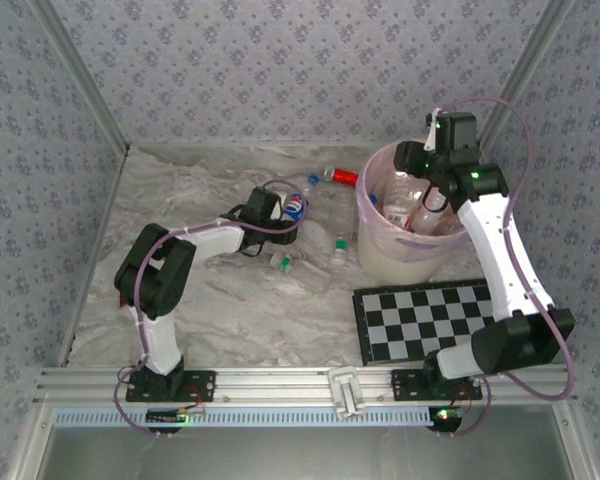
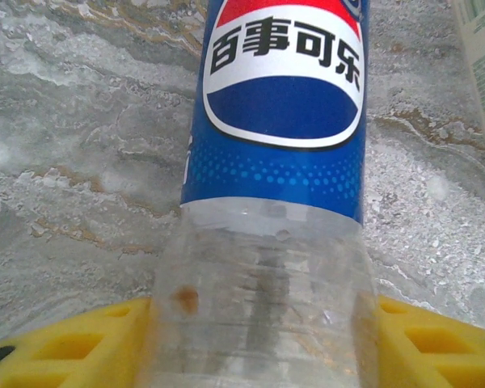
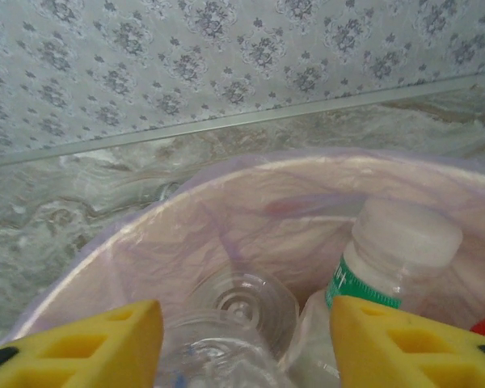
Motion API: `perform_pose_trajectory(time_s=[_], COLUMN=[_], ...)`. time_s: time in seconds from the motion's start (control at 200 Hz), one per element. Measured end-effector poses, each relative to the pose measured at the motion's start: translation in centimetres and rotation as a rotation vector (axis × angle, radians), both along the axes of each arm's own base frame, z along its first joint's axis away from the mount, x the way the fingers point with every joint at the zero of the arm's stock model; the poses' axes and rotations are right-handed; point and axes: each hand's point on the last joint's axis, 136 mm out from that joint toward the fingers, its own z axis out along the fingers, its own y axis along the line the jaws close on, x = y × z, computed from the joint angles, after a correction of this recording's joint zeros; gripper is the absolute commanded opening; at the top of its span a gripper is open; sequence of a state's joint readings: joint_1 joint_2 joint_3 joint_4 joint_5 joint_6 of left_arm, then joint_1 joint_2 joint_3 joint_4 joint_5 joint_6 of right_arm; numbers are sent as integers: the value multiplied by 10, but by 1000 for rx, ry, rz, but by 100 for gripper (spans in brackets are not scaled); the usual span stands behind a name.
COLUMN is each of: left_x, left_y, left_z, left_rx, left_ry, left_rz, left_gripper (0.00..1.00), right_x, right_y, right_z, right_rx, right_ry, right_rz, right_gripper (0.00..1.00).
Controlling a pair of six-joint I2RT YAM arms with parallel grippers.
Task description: Put the plastic bottles in the bin
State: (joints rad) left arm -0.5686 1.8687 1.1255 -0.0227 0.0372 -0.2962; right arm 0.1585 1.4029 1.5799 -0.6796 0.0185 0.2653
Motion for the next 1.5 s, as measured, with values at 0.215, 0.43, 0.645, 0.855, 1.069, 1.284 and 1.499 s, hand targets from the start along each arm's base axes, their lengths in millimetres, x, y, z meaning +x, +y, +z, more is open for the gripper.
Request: perform_pose_trajectory(time_s=[0.215,0.43,0.645,0.855,1.069,1.284,1.499], left_x=[-7,-24,-57,-100,-126,-135,-136], left_y=[5,15,28,15,-5,-15,-17], left_z=[23,56,133,211,221,222,227], left_rx=[-28,-75,-197,-347,-391,-407,-417], left_ry=[-40,-97,-254,-441,-481,-500,-517], left_rz=[3,12,1,-115,-232,-289,-297], left_gripper=[32,32,32,32,32,32,32], right_x=[-50,-87,-88,-79,-56,-45,-35], right_y=[-3,20,90,151,177,190,198], right_z=[65,93,84,69,54,45,41], right_rx=[28,136,310,382,433,467,485], right_ry=[-140,-198,-129,-62,-17,21,47], right_rz=[32,164,425,589,633,667,691], right_gripper=[80,82,90,100,88,78,52])
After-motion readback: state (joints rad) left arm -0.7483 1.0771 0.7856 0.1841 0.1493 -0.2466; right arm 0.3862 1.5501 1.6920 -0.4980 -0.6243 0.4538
